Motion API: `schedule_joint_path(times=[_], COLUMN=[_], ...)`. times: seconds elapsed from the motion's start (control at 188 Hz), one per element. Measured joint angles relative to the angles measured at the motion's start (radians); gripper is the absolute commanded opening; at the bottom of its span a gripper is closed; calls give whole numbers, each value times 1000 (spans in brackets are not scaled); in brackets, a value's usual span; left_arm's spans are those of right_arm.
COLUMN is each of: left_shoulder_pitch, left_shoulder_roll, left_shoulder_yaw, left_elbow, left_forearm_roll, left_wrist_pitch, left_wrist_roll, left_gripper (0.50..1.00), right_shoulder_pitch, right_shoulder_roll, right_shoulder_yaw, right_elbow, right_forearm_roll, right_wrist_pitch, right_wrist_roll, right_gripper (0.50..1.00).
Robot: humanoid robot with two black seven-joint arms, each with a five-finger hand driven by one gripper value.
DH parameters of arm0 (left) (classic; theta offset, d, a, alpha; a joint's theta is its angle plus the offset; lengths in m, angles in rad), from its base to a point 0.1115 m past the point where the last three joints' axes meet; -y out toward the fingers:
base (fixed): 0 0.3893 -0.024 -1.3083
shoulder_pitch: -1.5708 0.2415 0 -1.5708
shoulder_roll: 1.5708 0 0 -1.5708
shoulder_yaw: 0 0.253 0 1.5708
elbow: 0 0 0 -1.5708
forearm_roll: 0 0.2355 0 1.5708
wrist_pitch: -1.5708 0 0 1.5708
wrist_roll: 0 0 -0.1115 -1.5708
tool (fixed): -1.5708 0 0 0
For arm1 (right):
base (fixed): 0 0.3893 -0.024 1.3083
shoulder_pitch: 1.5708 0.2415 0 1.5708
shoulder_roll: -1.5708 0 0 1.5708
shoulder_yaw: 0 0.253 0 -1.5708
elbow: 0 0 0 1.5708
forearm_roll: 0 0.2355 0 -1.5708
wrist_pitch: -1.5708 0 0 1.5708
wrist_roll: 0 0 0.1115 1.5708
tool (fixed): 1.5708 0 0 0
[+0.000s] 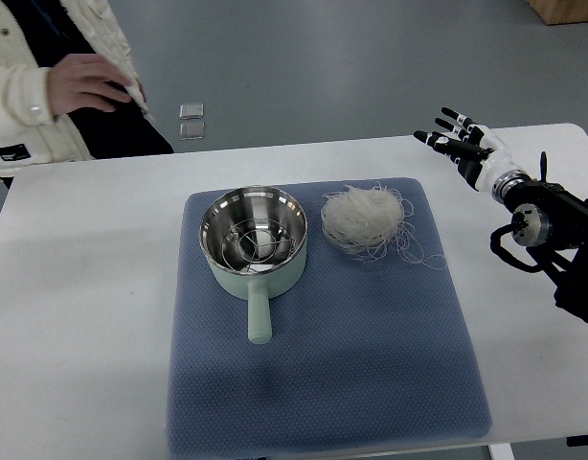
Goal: Put vermicelli into pot with right hand
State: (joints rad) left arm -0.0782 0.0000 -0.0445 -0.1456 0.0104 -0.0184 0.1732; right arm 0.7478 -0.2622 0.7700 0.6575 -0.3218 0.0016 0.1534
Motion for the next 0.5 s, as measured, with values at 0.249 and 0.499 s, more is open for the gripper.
schedule_joint_path(times=[0.249,0.499], left_shoulder_pitch=[0,0], left_shoulder_roll=[0,0], left_shoulder_yaw=[4,5], left_elbow=[0,0], left_forearm_roll=[1,1], left_wrist_pitch=[-1,0], left_wrist_roll=[0,0], left_gripper=[1000,1000], right_shoulder_pitch=[1,0], right_shoulder_roll=[0,0], right_shoulder_yaw=[0,0], right_elbow=[0,-1], right_forearm_roll=[1,0], right_wrist_pitch=[0,6], right_wrist_roll=[0,0], right_gripper=[928,928])
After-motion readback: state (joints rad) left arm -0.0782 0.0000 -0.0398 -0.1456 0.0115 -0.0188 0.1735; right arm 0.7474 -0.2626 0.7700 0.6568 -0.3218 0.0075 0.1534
